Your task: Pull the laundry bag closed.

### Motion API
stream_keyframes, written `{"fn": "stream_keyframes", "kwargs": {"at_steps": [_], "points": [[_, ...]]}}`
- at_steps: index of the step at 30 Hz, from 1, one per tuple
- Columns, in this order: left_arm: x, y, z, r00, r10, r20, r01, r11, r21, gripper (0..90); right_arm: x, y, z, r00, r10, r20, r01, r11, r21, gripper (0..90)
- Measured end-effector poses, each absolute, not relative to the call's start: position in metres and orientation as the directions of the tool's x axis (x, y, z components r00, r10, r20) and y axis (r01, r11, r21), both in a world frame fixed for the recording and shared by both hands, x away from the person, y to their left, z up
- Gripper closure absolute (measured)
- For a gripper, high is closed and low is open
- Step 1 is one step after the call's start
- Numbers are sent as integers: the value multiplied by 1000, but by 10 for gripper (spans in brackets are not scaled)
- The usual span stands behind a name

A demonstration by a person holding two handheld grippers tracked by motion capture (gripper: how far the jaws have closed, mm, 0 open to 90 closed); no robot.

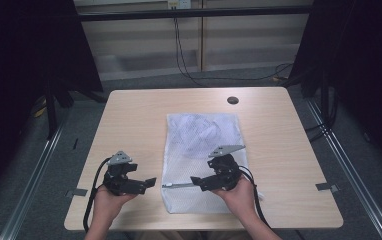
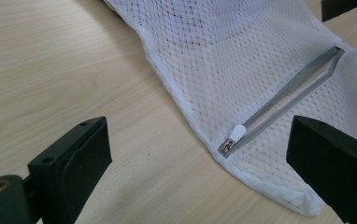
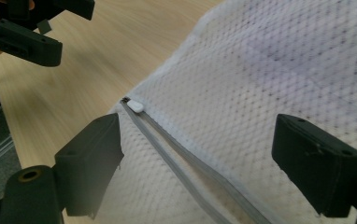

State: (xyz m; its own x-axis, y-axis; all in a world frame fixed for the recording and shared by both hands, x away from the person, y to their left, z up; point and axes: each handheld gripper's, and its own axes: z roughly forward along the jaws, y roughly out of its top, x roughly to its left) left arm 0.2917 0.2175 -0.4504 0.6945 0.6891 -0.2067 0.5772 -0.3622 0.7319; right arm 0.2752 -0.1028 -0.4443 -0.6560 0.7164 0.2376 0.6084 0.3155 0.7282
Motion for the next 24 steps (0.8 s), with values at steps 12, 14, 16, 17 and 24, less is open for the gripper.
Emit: {"fn": "stream_keyframes", "kwargs": {"at_steps": [12, 14, 16, 17, 24], "points": [[292, 218, -452, 690, 692, -212, 586, -364, 724, 66, 284, -81, -457, -671, 668, 322, 644, 310, 700, 247], [292, 219, -452, 694, 687, -213, 586, -369, 721, 66, 285, -78, -459, -672, 661, 336, 651, 310, 693, 264], [292, 220, -452, 696, 687, -211, 586, -372, 720, 66, 286, -75, -460, -677, 643, 359, 656, 305, 690, 309], [292, 220, -452, 695, 687, -212, 587, -372, 720, 66, 286, -74, -461, -675, 642, 364, 659, 302, 689, 309], [292, 221, -453, 698, 684, -213, 588, -378, 715, 72, 289, -63, -465, -679, 625, 386, 667, 305, 680, 327]]}}
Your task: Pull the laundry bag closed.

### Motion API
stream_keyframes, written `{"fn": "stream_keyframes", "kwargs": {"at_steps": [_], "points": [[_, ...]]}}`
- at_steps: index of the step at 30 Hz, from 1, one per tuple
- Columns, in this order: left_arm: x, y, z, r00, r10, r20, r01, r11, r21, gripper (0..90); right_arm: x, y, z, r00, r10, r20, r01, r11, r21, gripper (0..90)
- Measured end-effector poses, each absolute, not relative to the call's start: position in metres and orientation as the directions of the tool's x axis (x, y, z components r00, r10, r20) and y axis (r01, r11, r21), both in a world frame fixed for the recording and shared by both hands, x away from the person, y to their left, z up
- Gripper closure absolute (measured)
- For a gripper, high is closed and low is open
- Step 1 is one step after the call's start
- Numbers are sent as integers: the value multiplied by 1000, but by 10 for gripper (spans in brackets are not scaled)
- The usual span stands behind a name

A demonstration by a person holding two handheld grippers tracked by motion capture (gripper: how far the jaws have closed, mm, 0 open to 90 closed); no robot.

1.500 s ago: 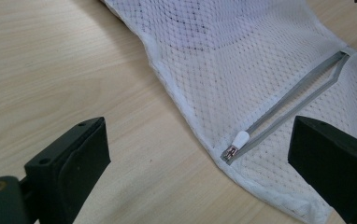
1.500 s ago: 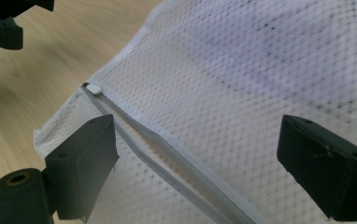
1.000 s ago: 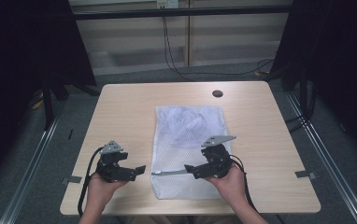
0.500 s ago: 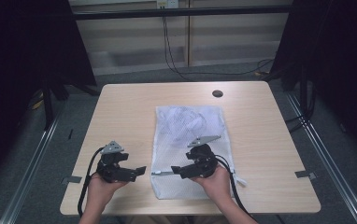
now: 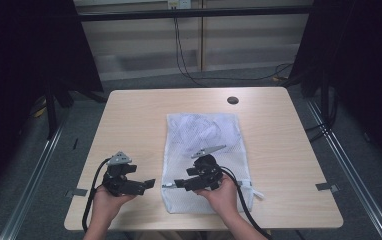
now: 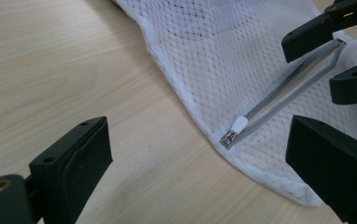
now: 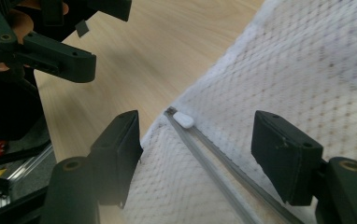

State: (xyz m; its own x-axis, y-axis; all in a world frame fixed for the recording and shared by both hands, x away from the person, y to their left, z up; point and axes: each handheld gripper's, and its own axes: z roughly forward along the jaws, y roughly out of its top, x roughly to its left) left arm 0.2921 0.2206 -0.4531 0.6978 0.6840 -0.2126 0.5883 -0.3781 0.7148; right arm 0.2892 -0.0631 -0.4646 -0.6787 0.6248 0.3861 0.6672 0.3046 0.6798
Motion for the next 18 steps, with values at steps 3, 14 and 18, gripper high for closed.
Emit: {"fn": "stream_keyframes", "kwargs": {"at_steps": [3, 14, 18], "points": [[292, 221, -453, 694, 687, -215, 593, -377, 711, 72, 290, -59, -466, -676, 630, 382, 668, 306, 678, 321], [292, 224, -453, 687, 692, -221, 600, -369, 710, 72, 296, -47, -468, -657, 628, 417, 697, 294, 654, 353], [292, 225, -453, 686, 694, -220, 601, -369, 709, 73, 298, -45, -469, -656, 626, 421, 699, 295, 651, 363]]}}
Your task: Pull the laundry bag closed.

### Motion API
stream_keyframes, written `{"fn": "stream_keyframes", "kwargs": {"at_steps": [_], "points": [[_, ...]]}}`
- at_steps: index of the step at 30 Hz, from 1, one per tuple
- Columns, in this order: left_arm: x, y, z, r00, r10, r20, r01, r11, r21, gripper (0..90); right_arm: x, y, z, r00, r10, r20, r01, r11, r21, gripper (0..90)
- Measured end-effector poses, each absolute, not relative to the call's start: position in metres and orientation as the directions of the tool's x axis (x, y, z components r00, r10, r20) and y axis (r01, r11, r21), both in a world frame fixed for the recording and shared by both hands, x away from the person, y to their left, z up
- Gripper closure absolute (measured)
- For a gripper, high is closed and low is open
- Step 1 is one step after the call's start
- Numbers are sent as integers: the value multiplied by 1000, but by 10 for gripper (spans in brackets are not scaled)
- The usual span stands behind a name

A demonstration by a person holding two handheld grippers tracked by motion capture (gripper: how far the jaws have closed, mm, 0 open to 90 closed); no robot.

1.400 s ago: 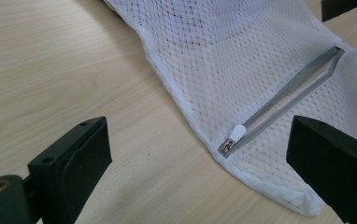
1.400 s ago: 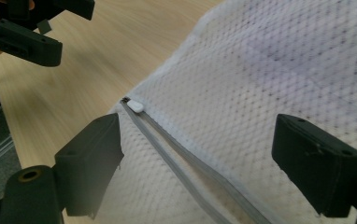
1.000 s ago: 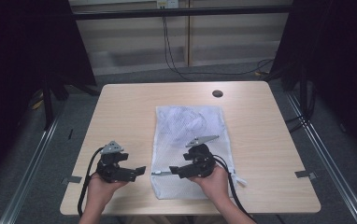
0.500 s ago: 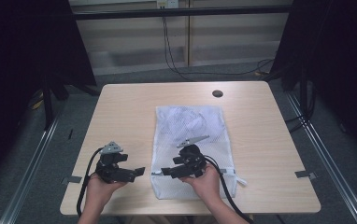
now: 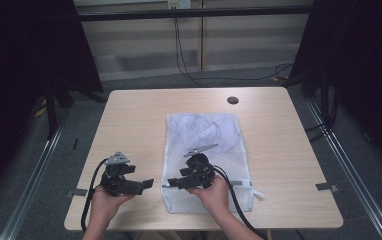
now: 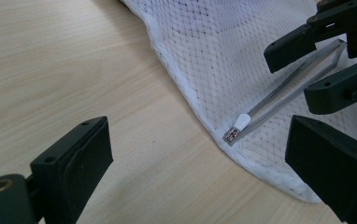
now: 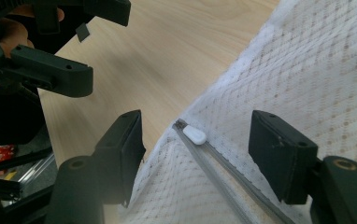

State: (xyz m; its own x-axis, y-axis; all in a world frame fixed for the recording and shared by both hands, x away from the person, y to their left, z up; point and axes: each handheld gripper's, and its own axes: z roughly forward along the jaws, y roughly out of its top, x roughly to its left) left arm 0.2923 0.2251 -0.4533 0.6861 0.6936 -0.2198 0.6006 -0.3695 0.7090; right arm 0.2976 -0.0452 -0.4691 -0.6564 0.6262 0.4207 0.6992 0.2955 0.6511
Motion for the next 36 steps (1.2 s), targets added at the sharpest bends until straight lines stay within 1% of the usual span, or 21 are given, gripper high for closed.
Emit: {"fn": "stream_keyframes", "kwargs": {"at_steps": [1, 2, 3, 4, 5, 6, 7, 9, 12, 13, 15, 22, 29, 30, 31, 32, 36], "points": [[292, 225, -454, 686, 692, -225, 604, -369, 706, 73, 298, -44, -470, -652, 630, 422, 706, 299, 642, 385], [292, 225, -454, 686, 692, -225, 604, -369, 706, 74, 298, -44, -470, -652, 630, 422, 706, 299, 642, 385], [292, 225, -454, 684, 694, -225, 606, -370, 704, 73, 299, -42, -472, -651, 630, 425, 708, 301, 639, 416], [292, 225, -454, 684, 694, -225, 606, -370, 704, 73, 299, -42, -472, -651, 630, 425, 708, 301, 639, 416], [292, 226, -454, 679, 698, -229, 609, -362, 706, 73, 300, -41, -472, -648, 635, 421, 712, 308, 631, 444], [292, 226, -454, 679, 698, -229, 609, -362, 706, 73, 300, -41, -472, -648, 635, 421, 712, 308, 631, 444], [292, 227, -454, 679, 697, -229, 608, -360, 707, 73, 300, -39, -473, -651, 632, 421, 711, 312, 630, 474], [293, 227, -454, 678, 698, -230, 610, -359, 706, 73, 299, -37, -474, -651, 634, 416, 712, 321, 625, 494], [292, 226, -455, 679, 696, -236, 615, -362, 701, 74, 300, -34, -476, -639, 638, 431, 730, 325, 601, 543], [292, 226, -455, 679, 696, -236, 615, -362, 701, 73, 300, -34, -476, -639, 638, 431, 730, 325, 601, 543], [292, 226, -455, 680, 693, -238, 616, -365, 698, 74, 300, -32, -478, -629, 636, 447, 742, 321, 589, 582], [292, 226, -456, 682, 690, -244, 619, -365, 695, 74, 303, -27, -483, -610, 642, 464, 764, 323, 558, 608], [293, 226, -456, 684, 688, -243, 619, -372, 691, 74, 306, -22, -490, -605, 640, 473, 775, 337, 535, 608], [293, 226, -456, 683, 688, -244, 620, -371, 692, 74, 306, -21, -491, -604, 643, 470, 776, 343, 529, 619], [293, 226, -457, 683, 690, -240, 618, -370, 693, 74, 306, -20, -492, -607, 637, 475, 775, 343, 530, 653], [293, 226, -457, 683, 690, -240, 618, -370, 693, 74, 306, -20, -492, -607, 637, 475, 775, 343, 530, 653], [293, 227, -457, 677, 693, -248, 627, -366, 688, 74, 308, -20, -491, -601, 615, 510, 782, 323, 533, 709]]}}
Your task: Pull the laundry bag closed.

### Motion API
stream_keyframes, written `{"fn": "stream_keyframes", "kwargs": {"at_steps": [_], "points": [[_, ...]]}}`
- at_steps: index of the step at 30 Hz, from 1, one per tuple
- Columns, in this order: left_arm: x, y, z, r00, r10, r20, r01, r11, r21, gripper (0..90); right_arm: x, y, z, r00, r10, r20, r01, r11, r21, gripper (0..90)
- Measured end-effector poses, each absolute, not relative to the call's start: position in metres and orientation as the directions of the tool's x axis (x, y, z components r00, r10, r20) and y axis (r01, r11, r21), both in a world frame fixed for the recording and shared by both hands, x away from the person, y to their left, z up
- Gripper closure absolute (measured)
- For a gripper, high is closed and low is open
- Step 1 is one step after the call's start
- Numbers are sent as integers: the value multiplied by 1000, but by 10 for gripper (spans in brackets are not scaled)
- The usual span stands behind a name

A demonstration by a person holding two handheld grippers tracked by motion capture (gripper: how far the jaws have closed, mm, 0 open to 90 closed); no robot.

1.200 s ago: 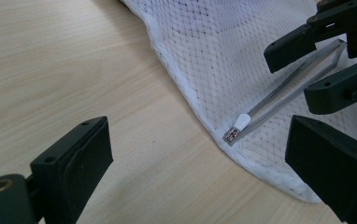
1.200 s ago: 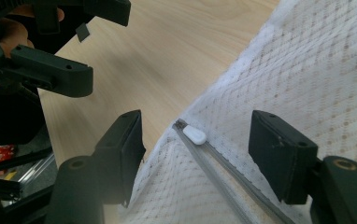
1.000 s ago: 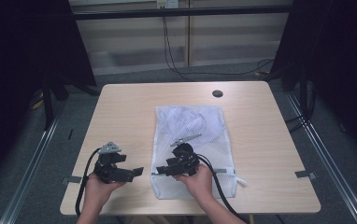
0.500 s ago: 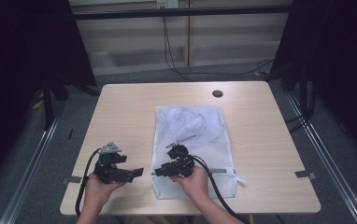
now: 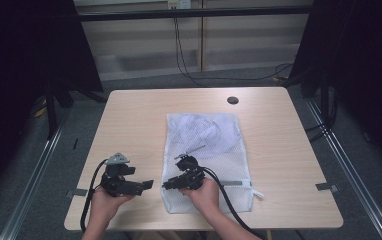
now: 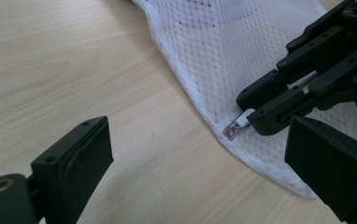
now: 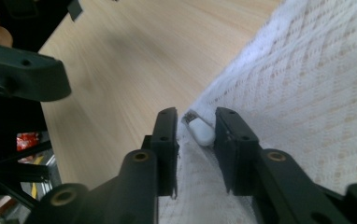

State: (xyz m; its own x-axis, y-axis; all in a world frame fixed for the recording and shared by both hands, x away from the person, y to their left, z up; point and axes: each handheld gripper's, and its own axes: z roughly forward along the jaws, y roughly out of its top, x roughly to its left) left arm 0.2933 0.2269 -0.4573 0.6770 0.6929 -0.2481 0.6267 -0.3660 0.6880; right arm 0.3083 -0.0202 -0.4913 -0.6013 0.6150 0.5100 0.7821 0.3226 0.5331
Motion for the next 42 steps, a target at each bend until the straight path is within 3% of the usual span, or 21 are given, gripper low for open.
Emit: {"fn": "stream_keyframes", "kwargs": {"at_steps": [17, 20, 33, 37, 39, 42], "points": [[293, 228, -458, 676, 695, -245, 628, -368, 686, 74, 311, -13, -493, -591, 608, 530, 790, 305, 531, 773], [294, 229, -458, 676, 697, -240, 628, -373, 684, 74, 312, -12, -495, -591, 615, 522, 791, 314, 526, 824], [294, 227, -459, 682, 692, -237, 627, -386, 676, 78, 313, -10, -495, -574, 624, 530, 807, 318, 499, 843], [293, 227, -459, 674, 698, -242, 630, -371, 682, 78, 314, -8, -499, -569, 626, 534, 811, 318, 491, 784], [293, 228, -458, 672, 699, -243, 632, -371, 681, 78, 312, -7, -500, -570, 636, 521, 809, 321, 493, 838], [293, 228, -459, 671, 701, -241, 631, -370, 681, 78, 313, -8, -498, -570, 631, 527, 808, 313, 499, 845]]}}
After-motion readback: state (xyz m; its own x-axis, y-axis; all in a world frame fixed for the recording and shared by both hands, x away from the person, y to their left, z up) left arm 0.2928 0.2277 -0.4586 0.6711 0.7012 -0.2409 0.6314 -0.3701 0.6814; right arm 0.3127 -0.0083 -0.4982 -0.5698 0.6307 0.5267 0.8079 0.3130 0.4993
